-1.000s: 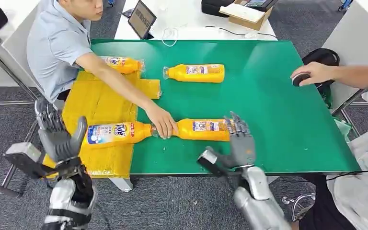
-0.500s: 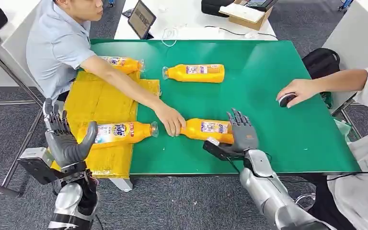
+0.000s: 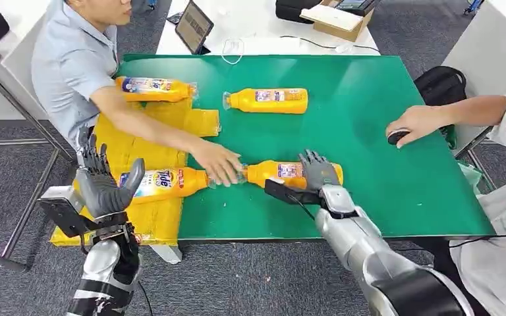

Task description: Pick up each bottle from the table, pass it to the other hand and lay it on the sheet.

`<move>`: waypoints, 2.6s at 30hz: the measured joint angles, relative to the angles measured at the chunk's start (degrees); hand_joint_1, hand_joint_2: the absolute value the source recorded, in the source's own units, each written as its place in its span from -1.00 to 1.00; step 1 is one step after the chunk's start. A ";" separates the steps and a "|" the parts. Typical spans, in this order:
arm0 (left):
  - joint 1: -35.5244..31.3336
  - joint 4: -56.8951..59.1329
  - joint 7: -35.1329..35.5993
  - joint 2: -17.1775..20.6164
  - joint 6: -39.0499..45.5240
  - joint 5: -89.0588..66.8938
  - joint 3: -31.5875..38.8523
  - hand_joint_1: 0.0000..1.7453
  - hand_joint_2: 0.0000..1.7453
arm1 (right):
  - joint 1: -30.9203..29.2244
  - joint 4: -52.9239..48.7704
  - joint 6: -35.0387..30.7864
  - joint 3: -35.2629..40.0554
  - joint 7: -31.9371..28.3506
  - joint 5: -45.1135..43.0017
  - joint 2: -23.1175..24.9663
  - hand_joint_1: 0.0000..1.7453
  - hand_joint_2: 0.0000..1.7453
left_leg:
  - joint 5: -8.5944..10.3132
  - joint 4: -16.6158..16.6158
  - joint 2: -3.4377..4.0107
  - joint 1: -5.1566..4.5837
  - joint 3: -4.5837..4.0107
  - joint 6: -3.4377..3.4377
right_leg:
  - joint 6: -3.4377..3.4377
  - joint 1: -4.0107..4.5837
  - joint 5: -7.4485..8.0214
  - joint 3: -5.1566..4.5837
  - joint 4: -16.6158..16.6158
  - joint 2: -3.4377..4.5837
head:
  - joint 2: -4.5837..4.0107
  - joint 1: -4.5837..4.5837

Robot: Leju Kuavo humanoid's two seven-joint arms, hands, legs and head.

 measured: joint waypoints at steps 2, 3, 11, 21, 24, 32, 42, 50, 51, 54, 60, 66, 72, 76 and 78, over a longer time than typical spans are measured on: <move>0.20 -0.07 0.76 0.00 -0.81 -0.24 -0.28 -1.00 1.00 | -0.71 0.44 1.24 0.92 3.03 1.25 0.26 -1.00 1.00 | 0.00 0.00 -0.11 0.00 0.02 0.00 | -0.02 0.00 -0.02 0.05 0.00 -0.05 | 0.00 0.00; 0.37 -0.13 0.90 0.02 -1.07 -0.46 -0.44 -1.00 1.00 | -0.90 0.67 1.33 1.37 3.77 1.51 0.35 -1.00 1.00 | 0.01 0.00 -0.15 0.00 0.02 0.00 | -0.02 0.00 -0.02 0.07 0.00 -0.07 | 0.00 0.00; 2.41 -2.47 2.27 0.04 -2.16 -1.71 -1.31 -1.00 1.00 | -0.56 1.31 -0.86 2.25 1.22 0.55 0.37 1.00 1.00 | 0.02 0.00 -0.12 -0.02 0.06 0.02 | 0.00 -0.02 0.01 0.11 -0.01 -0.05 | 0.00 -0.02; 2.56 -2.60 2.69 0.04 -3.04 -1.11 -1.38 -1.00 1.00 | -0.73 1.57 -0.20 2.45 1.11 0.37 0.39 1.00 1.00 | 0.01 0.00 -0.12 0.00 0.06 0.01 | 0.00 0.00 0.00 0.10 0.00 -0.05 | 0.00 0.00; 2.73 -2.99 2.69 0.04 -3.80 -0.90 -1.46 -1.00 1.00 | -0.78 1.57 0.41 2.45 1.04 0.37 0.39 1.00 1.00 | 0.01 0.00 -0.12 0.00 0.05 0.01 | 0.00 -0.01 0.00 0.10 0.00 -0.05 | 0.00 0.00; 2.62 -3.34 2.07 0.18 -4.24 0.40 -2.38 -1.00 1.00 | -0.66 1.59 2.38 -0.58 -12.84 -12.63 -0.04 1.00 1.00 | 0.00 0.00 0.00 -0.01 0.13 0.01 | -0.01 0.00 0.02 0.12 -0.01 -0.01 | 0.00 0.00; 5.71 3.43 4.78 -0.68 -13.97 6.12 -7.30 -1.00 1.00 | 8.80 -14.61 -0.80 -10.73 -38.57 -47.53 6.06 1.00 1.00 | -0.01 -0.01 0.01 0.04 0.00 -0.01 | -0.03 0.04 -0.01 -0.03 0.03 0.00 | 0.00 -0.02; 9.82 5.11 -0.18 -0.70 -13.81 -0.70 -11.39 -1.00 1.00 | 19.25 -35.41 -6.13 -5.62 -39.88 -57.60 7.96 1.00 1.00 | -0.06 -0.02 -0.05 -0.02 -0.27 0.01 | -0.03 -0.01 -0.05 -0.21 0.00 -0.03 | 0.00 0.00; 10.03 4.90 -0.81 -0.68 -13.90 -1.35 -11.88 -1.00 1.00 | 19.40 -35.74 -5.91 -4.47 -39.85 -57.60 8.11 1.00 1.00 | -0.06 -0.02 -0.04 -0.02 -0.26 0.01 | -0.03 -0.01 -0.05 -0.21 0.00 -0.02 | 0.00 -0.02; 10.42 4.20 -1.53 -0.66 -14.23 -1.92 -12.92 -1.00 1.00 | 19.79 -35.76 -5.78 -1.18 -39.90 -57.55 8.28 1.00 1.00 | -0.04 -0.02 -0.05 0.00 -0.26 0.00 | -0.03 0.00 -0.05 -0.23 0.01 -0.04 | 0.00 0.00; 10.49 2.27 -5.53 -0.66 -11.38 -1.90 -13.70 -1.00 1.00 | 19.09 -32.72 -3.96 5.12 -40.60 -52.10 9.29 1.00 1.00 | -0.02 -0.03 -0.02 0.02 -0.24 -0.01 | -0.05 0.02 -0.04 -0.22 0.05 0.00 | 0.00 0.00; 9.35 0.92 -1.75 -1.53 -12.29 9.71 -13.59 -1.00 1.00 | 19.33 -26.99 -9.65 15.39 -43.55 -47.65 12.37 1.00 1.00 | -0.02 -0.03 -0.08 0.10 -0.26 -0.03 | -0.07 0.07 -0.07 -0.24 0.04 -0.05 | 0.00 0.00; 9.66 0.94 -1.03 -1.53 -13.20 11.58 -13.05 -1.00 1.00 | 18.76 -25.55 -11.66 20.48 -43.61 -48.11 12.35 1.00 1.00 | -0.03 -0.02 -0.04 0.06 -0.27 -0.02 | -0.07 0.03 -0.06 -0.26 0.01 -0.03 | 0.00 0.02; 9.75 1.01 -0.79 -1.53 -13.02 12.11 -12.81 -1.00 1.00 | 18.27 -25.14 -12.75 22.21 -43.53 -49.42 12.17 1.00 1.00 | -0.02 -0.02 -0.02 0.06 -0.27 -0.02 | -0.06 0.03 -0.05 -0.26 0.02 -0.02 | 0.00 0.00; 9.64 1.44 -0.55 -1.53 -11.89 12.00 -12.85 -1.00 1.00 | 17.90 -25.03 -13.93 23.95 -43.42 -50.16 12.02 1.00 1.00 | -0.02 -0.02 -0.01 0.06 -0.27 -0.03 | -0.06 0.04 -0.05 -0.27 0.02 -0.02 | 0.00 0.02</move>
